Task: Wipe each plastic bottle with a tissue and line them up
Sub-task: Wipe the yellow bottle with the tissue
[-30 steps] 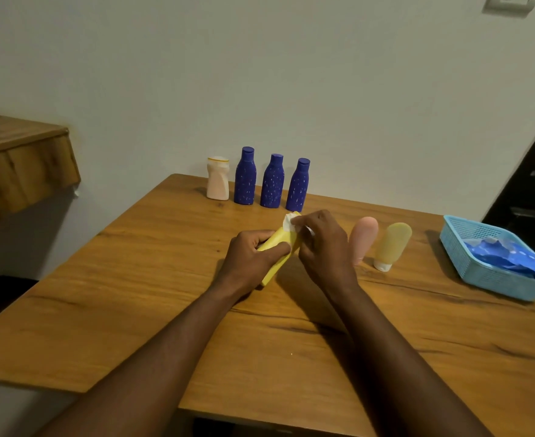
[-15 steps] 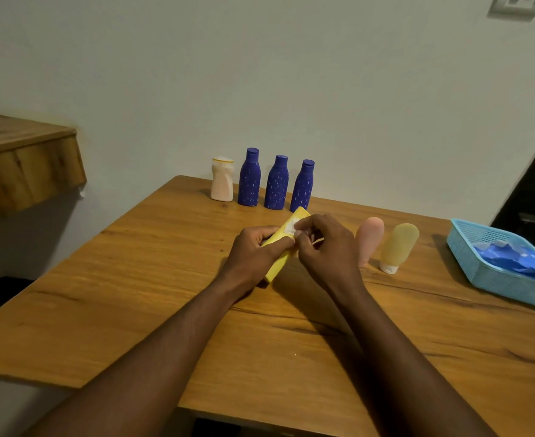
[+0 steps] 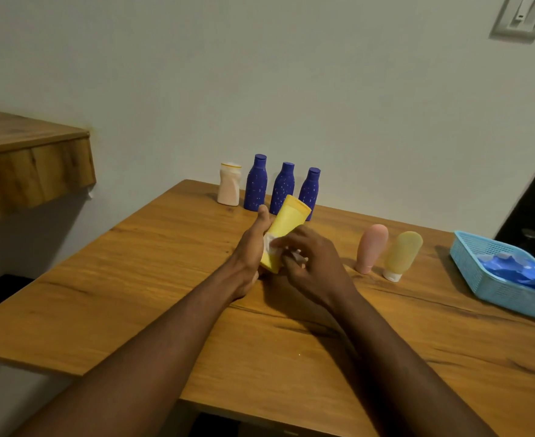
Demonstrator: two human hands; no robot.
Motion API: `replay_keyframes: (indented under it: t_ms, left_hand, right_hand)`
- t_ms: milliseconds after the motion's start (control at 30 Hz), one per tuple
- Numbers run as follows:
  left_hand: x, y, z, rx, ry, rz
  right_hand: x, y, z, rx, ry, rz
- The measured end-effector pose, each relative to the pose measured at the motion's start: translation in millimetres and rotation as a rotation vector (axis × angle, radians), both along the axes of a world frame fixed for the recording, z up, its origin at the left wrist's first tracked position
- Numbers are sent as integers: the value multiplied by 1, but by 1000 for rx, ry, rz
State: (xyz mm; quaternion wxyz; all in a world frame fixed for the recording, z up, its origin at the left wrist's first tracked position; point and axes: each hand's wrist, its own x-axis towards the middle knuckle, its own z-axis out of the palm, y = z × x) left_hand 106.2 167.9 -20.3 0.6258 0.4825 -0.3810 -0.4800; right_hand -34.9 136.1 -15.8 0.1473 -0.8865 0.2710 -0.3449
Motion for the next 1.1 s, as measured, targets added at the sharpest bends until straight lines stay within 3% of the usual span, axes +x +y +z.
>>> replay_keyframes:
  t_ms: [167, 533, 733, 833, 933, 1100]
  left_hand:
    - [3, 0, 2, 32, 90, 3]
    - [-2, -1, 3, 105, 39, -108]
    - [5, 0, 4, 100, 179, -66]
    - [5, 1, 4, 110, 192, -94]
    - [4, 1, 5, 101, 227, -91]
    - [1, -2, 3, 119, 150, -113]
  right_hand:
    - [1, 4, 3, -47, 131, 87]
    - [0, -18, 1, -78, -266, -268]
    - [8, 13, 4, -77, 138, 70]
    - [5, 12, 9, -24, 169, 138]
    - [3, 4, 6, -45, 123, 85]
    - [0, -18, 1, -90, -134, -189]
